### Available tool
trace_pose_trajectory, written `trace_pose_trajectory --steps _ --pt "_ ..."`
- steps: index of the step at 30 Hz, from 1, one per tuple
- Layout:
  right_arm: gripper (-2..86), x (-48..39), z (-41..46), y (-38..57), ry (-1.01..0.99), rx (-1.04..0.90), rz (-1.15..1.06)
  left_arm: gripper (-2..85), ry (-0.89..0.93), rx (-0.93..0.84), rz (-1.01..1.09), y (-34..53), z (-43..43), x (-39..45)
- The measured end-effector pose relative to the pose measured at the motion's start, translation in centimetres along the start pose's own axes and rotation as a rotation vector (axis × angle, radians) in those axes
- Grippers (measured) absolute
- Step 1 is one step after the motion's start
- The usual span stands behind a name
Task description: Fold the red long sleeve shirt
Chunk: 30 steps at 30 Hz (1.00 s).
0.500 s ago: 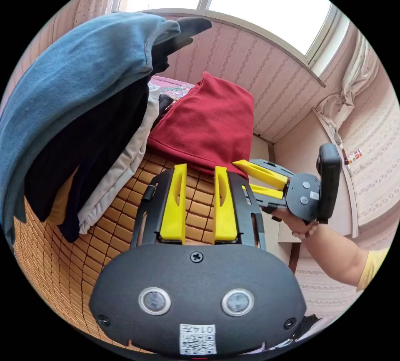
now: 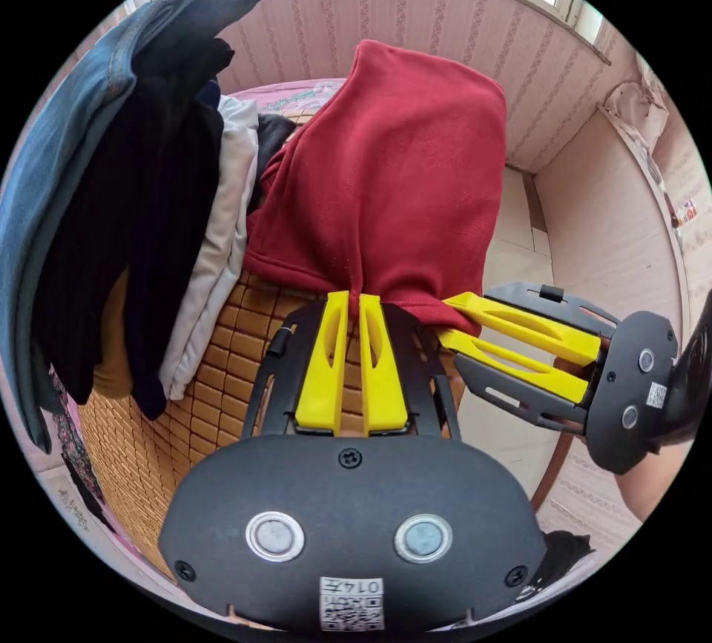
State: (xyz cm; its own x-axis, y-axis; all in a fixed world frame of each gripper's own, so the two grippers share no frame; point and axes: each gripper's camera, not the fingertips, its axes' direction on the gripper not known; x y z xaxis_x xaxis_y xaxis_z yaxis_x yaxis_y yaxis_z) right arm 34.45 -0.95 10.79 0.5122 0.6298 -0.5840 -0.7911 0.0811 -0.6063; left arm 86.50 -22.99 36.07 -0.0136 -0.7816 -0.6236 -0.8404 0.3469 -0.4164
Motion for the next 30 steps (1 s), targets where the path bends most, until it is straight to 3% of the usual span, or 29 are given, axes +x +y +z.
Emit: trace_pose_trajectory --steps 8,14,20,22,26,30 --pt "2.2 -9.7 -3.8 5.8 -0.414 -0.105 -0.081 0.2 0.002 -0.049 -0.046 17.1 -3.8 -3.0" --pt "1.8 -25.0 -8.3 7.2 -0.334 -0.098 -0.529 -0.1 0.154 0.081 -0.398 35.3 -10.9 -8.8" --pt "1.8 -42.3 -11.8 13.1 -0.383 -0.082 -1.01 0.2 -0.024 0.105 -0.596 52.6 -16.4 -8.2" --pt "1.9 -47.1 -12.7 16.8 -0.37 -0.072 -1.194 0.2 -0.008 0.142 -0.687 57.7 -17.2 -7.5" --pt "2.1 -48.9 -11.9 19.5 -0.361 -0.111 -1.247 1.5 0.156 0.345 -0.918 64.6 -17.7 -5.1" --pt "2.5 -45.7 -10.2 18.7 -0.272 -0.161 -1.123 3.1 0.209 0.433 -0.83 61.5 -17.2 -3.3"
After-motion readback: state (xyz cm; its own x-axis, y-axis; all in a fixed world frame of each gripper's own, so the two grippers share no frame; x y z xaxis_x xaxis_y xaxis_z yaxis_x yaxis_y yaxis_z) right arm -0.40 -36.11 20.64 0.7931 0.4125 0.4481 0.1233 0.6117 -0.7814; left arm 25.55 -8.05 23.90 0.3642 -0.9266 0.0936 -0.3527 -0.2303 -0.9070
